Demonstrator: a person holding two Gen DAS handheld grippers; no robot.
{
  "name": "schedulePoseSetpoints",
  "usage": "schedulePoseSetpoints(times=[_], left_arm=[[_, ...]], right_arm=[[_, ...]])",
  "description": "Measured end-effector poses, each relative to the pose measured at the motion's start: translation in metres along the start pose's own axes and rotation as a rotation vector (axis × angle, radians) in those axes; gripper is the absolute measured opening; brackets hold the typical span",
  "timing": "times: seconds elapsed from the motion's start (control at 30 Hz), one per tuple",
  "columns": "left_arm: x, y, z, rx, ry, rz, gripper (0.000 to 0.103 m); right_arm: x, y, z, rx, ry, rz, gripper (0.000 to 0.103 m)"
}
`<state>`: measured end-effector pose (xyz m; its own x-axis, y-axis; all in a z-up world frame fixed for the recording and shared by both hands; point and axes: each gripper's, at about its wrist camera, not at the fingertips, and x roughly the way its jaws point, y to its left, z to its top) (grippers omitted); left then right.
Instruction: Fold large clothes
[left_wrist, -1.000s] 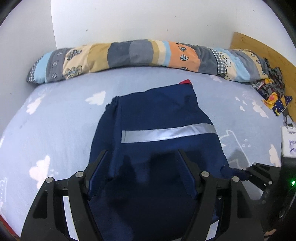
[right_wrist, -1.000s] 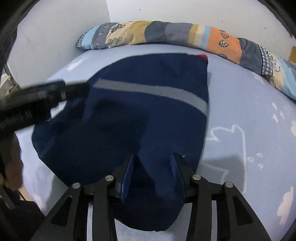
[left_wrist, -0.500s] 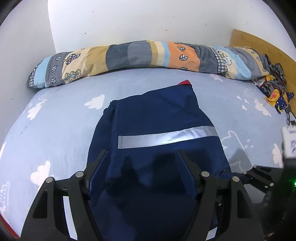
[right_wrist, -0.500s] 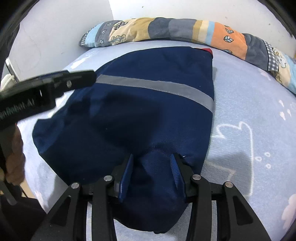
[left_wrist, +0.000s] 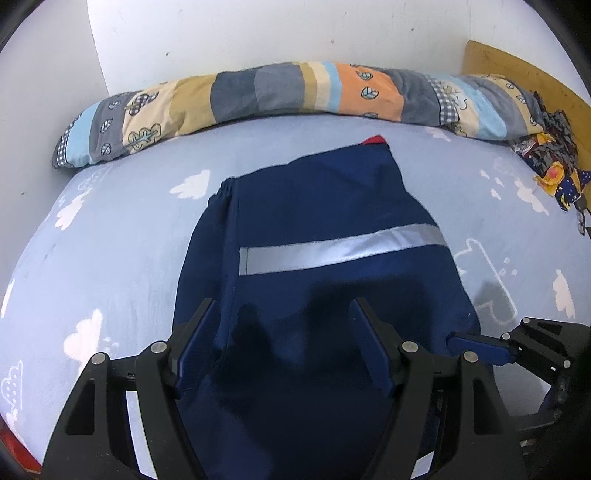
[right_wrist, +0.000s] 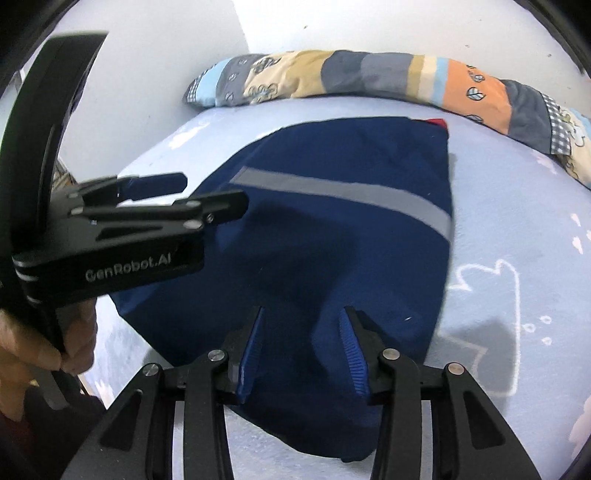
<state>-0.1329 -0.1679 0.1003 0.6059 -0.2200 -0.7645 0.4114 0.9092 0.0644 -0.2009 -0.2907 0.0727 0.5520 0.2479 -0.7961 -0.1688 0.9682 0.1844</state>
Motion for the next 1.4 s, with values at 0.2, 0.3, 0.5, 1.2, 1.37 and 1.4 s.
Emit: schedulePoseSetpoints(times=[0.2, 0.3, 0.5, 1.2, 1.37, 1.4], left_arm=[[0.010, 0.004, -0.005, -0.007, 0.060, 0.004, 0.072], [0.015, 0.005, -0.009, -0.004, 0.091, 0.009, 0.072], [0.029, 0.010, -0.019, -0.003, 0.172, 0.045, 0.072], [0.028, 0.036, -0.021, -0.072, 0.194, 0.066, 0.074], [0.034, 0.034, -0.025, -0.062, 0.213, 0.083, 0.075], [0.035, 0.033, -0.025, -0.058, 0.214, 0.084, 0.075]], right_arm=[[0.011, -0.006, 0.000, 0.024, 0.030, 0.008, 0.045], [0.014, -0.007, -0.001, 0.029, 0.039, 0.011, 0.045], [0.015, -0.004, -0.003, 0.023, 0.045, 0.001, 0.045], [-0.006, 0.004, 0.000, -0.013, 0.030, 0.086, 0.047], [0.014, 0.005, -0.007, 0.013, 0.094, 0.098, 0.047], [0.017, 0.004, -0.006, 0.015, 0.104, 0.099, 0.048]])
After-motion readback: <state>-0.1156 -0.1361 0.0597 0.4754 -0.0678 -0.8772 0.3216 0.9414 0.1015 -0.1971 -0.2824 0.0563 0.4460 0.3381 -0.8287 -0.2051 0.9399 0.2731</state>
